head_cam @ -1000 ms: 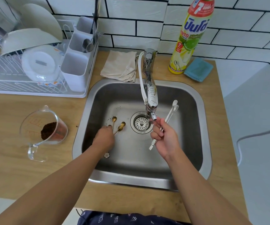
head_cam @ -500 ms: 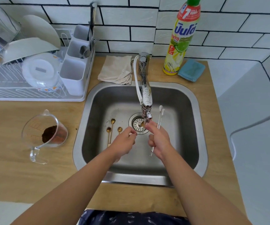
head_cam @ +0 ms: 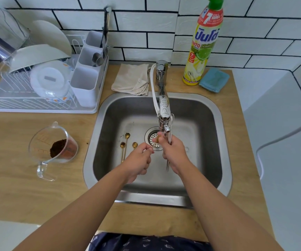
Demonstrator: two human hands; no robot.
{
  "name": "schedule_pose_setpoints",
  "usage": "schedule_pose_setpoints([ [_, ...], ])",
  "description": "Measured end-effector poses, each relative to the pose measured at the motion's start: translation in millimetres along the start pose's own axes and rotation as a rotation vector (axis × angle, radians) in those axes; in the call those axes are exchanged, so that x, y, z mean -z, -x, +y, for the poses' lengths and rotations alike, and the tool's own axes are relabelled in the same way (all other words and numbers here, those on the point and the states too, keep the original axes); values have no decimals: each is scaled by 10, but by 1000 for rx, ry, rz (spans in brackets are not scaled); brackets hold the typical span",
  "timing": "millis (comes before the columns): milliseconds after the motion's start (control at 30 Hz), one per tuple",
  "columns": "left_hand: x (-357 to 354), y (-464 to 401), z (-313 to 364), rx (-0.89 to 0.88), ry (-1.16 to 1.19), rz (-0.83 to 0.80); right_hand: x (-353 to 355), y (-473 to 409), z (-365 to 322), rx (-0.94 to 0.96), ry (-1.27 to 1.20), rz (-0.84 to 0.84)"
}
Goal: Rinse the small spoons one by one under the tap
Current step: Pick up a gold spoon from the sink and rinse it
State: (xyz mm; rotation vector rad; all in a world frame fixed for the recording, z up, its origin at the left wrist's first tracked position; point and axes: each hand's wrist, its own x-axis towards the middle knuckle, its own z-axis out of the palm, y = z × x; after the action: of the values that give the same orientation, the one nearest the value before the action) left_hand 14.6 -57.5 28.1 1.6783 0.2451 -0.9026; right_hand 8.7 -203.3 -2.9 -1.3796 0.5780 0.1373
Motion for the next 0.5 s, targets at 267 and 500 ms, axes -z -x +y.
schedule_pose_setpoints([
  [267, -63, 18, 55, 29, 135, -20, -31, -5, -13, -79, -88, 23],
  [500, -67, 64, 66, 100, 274, -58, 6, 33, -41, -8, -23, -31],
])
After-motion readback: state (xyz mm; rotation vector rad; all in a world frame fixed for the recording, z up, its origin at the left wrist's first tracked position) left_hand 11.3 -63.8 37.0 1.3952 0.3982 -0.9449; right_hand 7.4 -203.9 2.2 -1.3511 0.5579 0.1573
